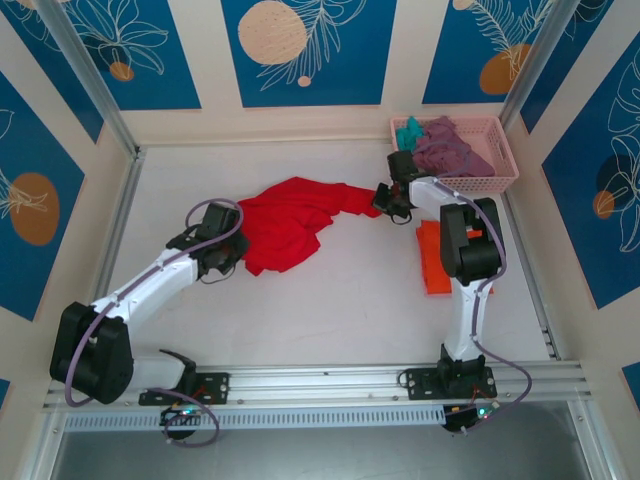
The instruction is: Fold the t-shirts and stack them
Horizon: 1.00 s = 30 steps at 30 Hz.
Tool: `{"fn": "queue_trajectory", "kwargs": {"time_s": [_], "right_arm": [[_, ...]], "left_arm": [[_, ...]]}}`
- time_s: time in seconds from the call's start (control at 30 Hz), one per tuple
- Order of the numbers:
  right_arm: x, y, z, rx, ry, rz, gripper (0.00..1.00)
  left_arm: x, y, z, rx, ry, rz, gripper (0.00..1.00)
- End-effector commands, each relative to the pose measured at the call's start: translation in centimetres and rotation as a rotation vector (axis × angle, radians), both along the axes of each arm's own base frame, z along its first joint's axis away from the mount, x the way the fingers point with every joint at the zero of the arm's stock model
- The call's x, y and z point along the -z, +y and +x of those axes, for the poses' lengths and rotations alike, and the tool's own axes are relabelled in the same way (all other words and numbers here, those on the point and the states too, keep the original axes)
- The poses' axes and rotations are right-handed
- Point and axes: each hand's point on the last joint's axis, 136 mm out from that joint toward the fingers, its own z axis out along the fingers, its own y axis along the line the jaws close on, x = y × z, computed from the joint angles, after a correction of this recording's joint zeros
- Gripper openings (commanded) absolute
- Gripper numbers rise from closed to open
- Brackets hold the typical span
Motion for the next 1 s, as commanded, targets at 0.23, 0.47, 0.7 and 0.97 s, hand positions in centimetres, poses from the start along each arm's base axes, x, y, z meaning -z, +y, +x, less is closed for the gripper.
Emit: {"fn": "queue_trajectory", "kwargs": {"time_s": [0.23, 0.47, 0.7, 0.97], "right_arm": [[-13.1, 0.3, -1.3, -0.009, -0.283, 0.096, 0.00], [-27.2, -1.8, -3.7, 0.015, -0.592, 0.129, 0.00], [-39.7, -3.7, -8.3, 0.038, -0.905, 0.136, 0.00], [-45.3, -5.1, -12.5, 0.082, -1.051, 0.136, 0.00]], "left_arm": [[-6.4, 2.2, 0.8, -0.045, -0.112, 0.072, 0.00], [-18.0, 6.3, 1.8, -0.109, -0.346, 0.109, 0.00], [-29.5, 9.6, 1.0, -0.129, -0.553, 0.199, 0.00], [-36.3, 10.9, -0.8, -0.129, -0.699, 0.255, 0.00]]}}
